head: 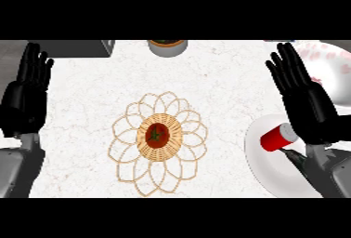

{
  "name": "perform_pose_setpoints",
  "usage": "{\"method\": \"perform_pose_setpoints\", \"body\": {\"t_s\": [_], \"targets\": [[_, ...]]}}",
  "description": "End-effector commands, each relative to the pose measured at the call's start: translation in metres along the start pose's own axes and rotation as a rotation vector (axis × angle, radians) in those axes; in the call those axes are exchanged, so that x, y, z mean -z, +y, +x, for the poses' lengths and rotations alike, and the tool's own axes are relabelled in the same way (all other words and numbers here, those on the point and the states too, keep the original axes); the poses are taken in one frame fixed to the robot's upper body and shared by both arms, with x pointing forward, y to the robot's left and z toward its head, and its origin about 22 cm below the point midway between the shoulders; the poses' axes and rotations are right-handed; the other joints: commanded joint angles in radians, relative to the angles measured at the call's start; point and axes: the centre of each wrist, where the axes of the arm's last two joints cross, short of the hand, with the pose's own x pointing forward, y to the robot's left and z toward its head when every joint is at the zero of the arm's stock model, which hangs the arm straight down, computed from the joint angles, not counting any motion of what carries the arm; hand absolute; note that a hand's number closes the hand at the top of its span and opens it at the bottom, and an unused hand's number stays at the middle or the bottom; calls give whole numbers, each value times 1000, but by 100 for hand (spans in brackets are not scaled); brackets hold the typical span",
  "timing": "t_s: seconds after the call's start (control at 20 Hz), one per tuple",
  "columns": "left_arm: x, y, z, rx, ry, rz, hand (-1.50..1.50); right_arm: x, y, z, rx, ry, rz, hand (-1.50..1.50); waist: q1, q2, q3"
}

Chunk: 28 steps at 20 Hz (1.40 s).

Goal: Pick the eggplant from the plate and place it in the bowl

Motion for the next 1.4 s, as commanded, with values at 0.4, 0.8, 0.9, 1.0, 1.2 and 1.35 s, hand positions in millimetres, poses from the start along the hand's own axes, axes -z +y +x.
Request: {"method": "perform_pose_setpoints", "body": {"t_s": [0.4,0.8,0.9,1.0,1.2,1.35], "targets": [[-30,20,-34,145,202,-30,0,-28,-141,28,-739,374,383,-150,-14,20,-11],[-41,41,-42,145,246,-40,0,-119,-248,22,-706,255,450,-150,-20,3,-8],[-39,28,-39,134,238,-55,0,-122,-252,7,-723,286,443,-150,-2,5,-9],[-31,23,-10,135,221,-78,0,-113,-278,30,-748,306,405,-150,8,5,-8],[-25,25,-13,135,231,-54,0,-76,-267,27,-747,311,414,-150,12,6,-9],[-33,20,-30,142,235,-75,0,-40,-246,46,-774,301,444,-150,13,6,-10]]}}
